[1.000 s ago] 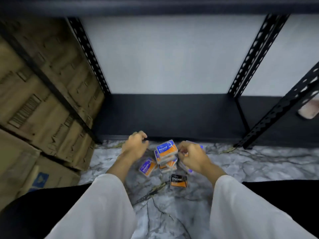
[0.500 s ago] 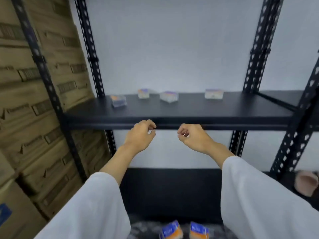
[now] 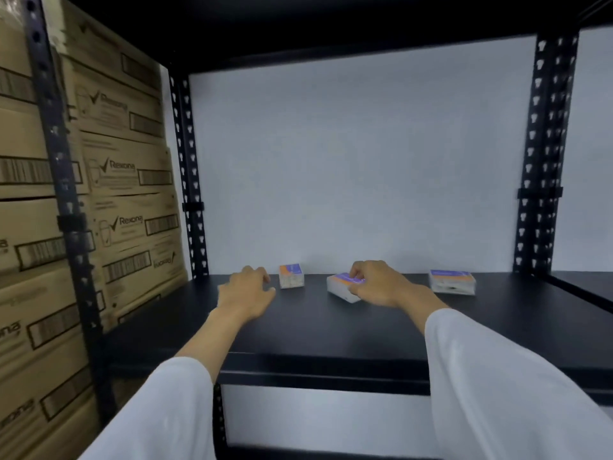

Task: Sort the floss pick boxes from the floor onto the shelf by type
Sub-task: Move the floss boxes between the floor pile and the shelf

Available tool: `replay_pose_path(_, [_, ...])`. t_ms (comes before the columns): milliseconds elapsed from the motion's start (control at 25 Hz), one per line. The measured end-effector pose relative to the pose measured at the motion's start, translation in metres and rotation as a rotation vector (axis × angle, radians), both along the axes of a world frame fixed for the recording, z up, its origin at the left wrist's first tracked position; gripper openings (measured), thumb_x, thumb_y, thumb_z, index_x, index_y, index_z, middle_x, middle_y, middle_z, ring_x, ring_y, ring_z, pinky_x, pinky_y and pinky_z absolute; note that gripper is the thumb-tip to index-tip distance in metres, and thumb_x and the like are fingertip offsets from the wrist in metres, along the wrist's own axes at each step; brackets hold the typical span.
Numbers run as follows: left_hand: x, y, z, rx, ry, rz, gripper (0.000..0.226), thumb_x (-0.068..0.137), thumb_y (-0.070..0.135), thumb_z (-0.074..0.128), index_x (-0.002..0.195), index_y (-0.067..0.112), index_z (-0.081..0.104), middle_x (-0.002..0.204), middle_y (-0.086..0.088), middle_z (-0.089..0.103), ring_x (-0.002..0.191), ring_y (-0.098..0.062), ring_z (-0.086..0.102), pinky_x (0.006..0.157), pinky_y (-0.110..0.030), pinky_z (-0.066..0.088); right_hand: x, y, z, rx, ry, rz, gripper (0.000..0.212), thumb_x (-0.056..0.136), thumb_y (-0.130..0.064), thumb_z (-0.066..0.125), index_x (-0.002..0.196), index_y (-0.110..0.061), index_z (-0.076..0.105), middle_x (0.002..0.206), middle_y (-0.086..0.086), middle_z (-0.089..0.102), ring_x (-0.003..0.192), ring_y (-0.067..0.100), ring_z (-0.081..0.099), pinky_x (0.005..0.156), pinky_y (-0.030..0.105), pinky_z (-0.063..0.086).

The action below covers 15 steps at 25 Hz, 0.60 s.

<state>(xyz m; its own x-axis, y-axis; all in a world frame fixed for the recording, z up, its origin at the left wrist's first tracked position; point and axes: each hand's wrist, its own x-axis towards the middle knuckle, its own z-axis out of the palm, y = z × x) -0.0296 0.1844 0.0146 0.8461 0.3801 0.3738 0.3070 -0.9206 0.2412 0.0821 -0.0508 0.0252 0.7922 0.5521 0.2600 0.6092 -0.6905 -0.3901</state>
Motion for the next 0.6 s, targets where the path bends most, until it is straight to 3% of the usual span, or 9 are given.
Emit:
replay_pose_path(160, [0.02,0.038,-0.015,-0.057,0.05,0.215,0.062,0.085,0.057,0.054,0.135,0.021,0.043,0.142,-0.01,0.035,0.128,-0.036,0.037,0.103,-0.048,0.037,0.03,0.029,-0.011,-0.064,-0.095,-0.035,0.051,0.09,-0.04,0.052,0.136,-0.021,0.04,0.137,0.007,0.043,0.124,0.027,0.042,0.101,0.039,0.039])
replay_pose_path(280, [0.03,0.052,-0.031,-0.152,0.074,0.296,0.075,0.08,0.063,0.057,0.139,0.022,0.036,0.143,-0.015,0.031,0.128,-0.04,0.038,0.101,-0.047,0.037,0.044,0.04,-0.025,-0.093,-0.089,-0.082,0.055,0.089,-0.045,0.05,0.138,-0.022,0.038,0.136,0.01,0.041,0.123,0.031,0.041,0.1,0.04,0.039])
replay_pose_path(440, [0.035,0.054,-0.042,-0.192,0.008,0.3,0.067,0.08,0.049,0.062,0.133,0.019,0.037,0.132,-0.018,0.038,0.118,-0.039,0.044,0.091,-0.044,0.042,0.05,0.042,-0.039,-0.094,-0.059,-0.09,0.04,0.09,-0.038,0.049,0.126,-0.02,0.045,0.122,0.013,0.049,0.109,0.031,0.048,0.093,0.04,0.044])
replay_pose_path(600, [0.028,0.048,-0.04,-0.272,-0.064,0.252,0.06,0.08,0.038,0.064,0.13,0.015,0.041,0.129,-0.019,0.041,0.116,-0.039,0.043,0.092,-0.042,0.042,0.039,0.035,-0.041,-0.002,-0.041,-0.118,0.033,0.087,-0.03,0.054,0.116,-0.019,0.045,0.115,0.015,0.05,0.104,0.032,0.047,0.088,0.038,0.045])
